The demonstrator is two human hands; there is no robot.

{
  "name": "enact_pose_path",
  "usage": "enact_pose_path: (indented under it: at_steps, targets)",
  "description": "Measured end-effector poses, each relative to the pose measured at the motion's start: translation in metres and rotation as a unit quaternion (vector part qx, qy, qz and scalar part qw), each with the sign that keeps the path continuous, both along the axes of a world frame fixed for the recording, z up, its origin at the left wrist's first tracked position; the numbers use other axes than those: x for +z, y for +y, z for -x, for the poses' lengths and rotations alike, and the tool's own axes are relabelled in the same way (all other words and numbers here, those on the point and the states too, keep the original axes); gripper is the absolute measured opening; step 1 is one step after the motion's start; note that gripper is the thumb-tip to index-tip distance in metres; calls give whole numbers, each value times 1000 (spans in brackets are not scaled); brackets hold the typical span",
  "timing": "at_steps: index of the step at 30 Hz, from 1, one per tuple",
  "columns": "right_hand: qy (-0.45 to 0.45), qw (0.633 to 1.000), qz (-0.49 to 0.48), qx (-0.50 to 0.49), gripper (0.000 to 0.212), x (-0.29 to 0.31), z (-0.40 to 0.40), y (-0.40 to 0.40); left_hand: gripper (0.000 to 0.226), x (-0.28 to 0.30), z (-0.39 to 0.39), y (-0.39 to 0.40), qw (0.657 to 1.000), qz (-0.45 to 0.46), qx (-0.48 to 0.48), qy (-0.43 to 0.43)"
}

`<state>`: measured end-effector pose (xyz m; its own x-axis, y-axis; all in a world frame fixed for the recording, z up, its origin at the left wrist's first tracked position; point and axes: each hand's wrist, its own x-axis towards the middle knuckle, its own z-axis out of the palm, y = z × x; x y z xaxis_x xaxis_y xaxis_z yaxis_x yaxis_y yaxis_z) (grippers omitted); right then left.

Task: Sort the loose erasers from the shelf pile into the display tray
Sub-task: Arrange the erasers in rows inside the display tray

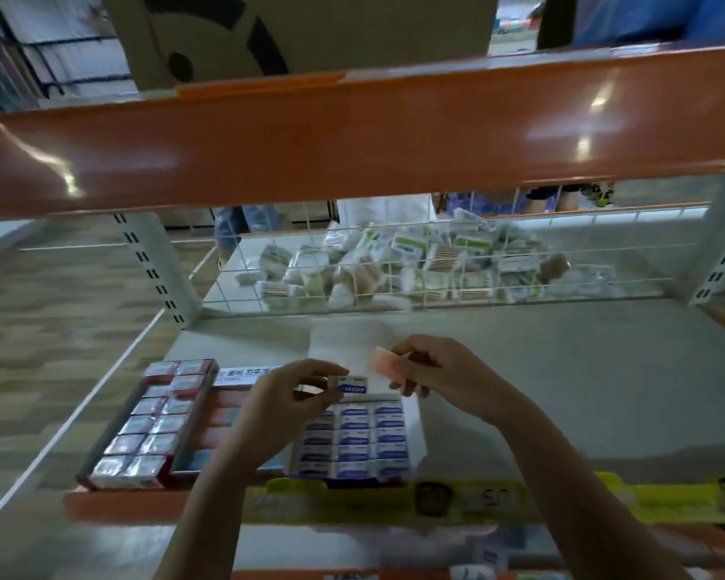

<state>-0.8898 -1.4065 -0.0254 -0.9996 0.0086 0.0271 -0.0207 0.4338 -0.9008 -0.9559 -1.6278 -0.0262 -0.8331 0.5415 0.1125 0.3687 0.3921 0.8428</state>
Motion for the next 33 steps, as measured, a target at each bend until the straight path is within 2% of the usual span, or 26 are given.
enact_pose_path:
  at_steps: [9, 13, 17, 27, 33]
  targets:
    - [-4, 998, -65, -24, 13, -11, 18, -52, 26, -9, 23, -49, 996, 53, -53, 44]
    - [-7, 995, -95, -24, 14, -12, 16, -57, 21, -11, 19, -51, 987, 110, -73, 90]
    - [-14, 991, -134, -13, 19, -13, 15, -58, 26, -15, 12, -47, 975, 163, -72, 134]
    - [-31, 992, -121, 4, 18, -19, 13, -64, 30, -26, -8, -50, 946, 261, -83, 173]
    - [-39, 992, -123, 18, 20, -19, 15, -67, 31, -23, -10, -53, 937, 291, -98, 164]
